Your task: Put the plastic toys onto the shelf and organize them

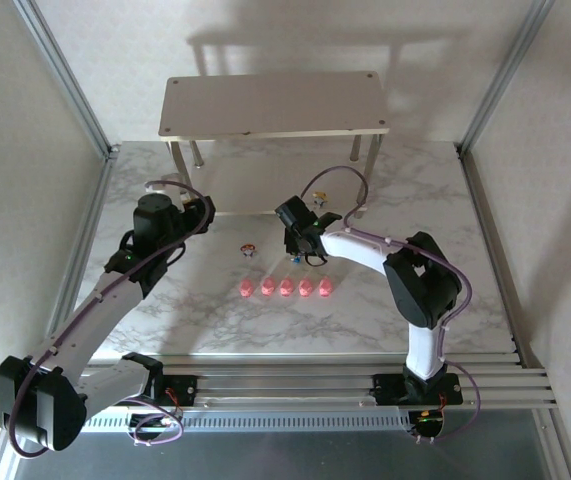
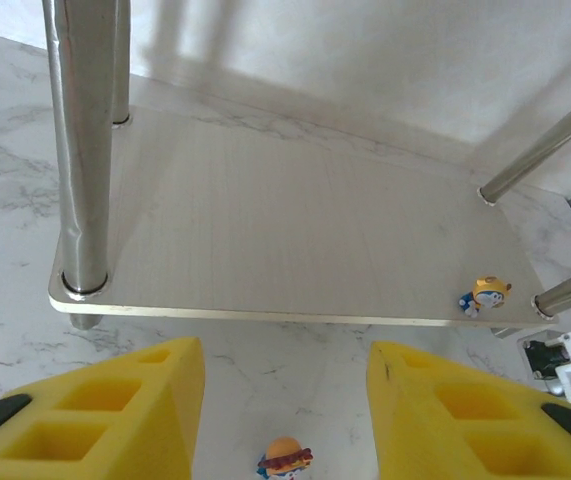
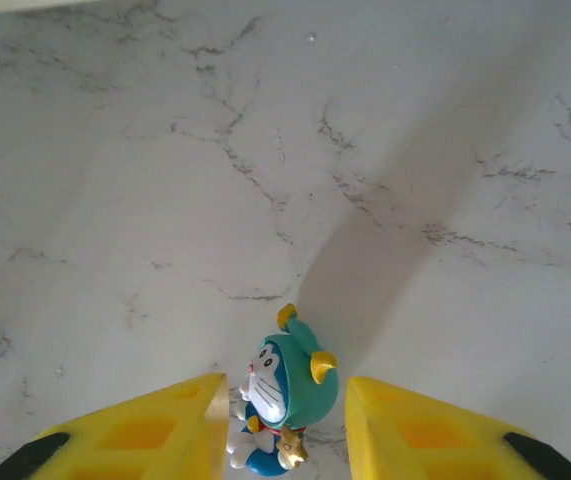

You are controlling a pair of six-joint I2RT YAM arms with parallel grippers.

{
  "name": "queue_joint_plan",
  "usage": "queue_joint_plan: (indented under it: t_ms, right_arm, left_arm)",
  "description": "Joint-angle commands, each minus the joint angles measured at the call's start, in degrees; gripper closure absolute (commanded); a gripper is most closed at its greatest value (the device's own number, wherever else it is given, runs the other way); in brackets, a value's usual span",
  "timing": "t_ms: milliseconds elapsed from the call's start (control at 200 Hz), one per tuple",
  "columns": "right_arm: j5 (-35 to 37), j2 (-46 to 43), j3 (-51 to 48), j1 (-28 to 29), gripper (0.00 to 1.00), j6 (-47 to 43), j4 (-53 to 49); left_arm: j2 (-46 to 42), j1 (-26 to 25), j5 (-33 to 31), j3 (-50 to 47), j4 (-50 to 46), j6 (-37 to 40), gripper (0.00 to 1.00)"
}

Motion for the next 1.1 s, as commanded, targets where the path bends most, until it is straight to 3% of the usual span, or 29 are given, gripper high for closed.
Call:
queue_joint_plan:
  t_ms: [0, 691, 1096]
  right_arm:
    - [-0.92, 1.65, 2.11, -0.32, 0.64, -1.36, -2.26]
    - [-2.04, 5.51, 4.08, -2.23, 0.64, -2.37, -2.73]
    - [-6.19, 4.58, 2.82, -2.24, 0.63, -2.32, -1.48]
  left_arm:
    - [-1.27, 0.96, 1.14, -0.6, -0.11, 0.85, 0.53]
    - [-1.33, 2.76, 1.85, -1.21, 0.16, 1.03, 0.53]
    - [-1.17, 3.29, 2.16, -1.87, 0.72, 0.94, 0.53]
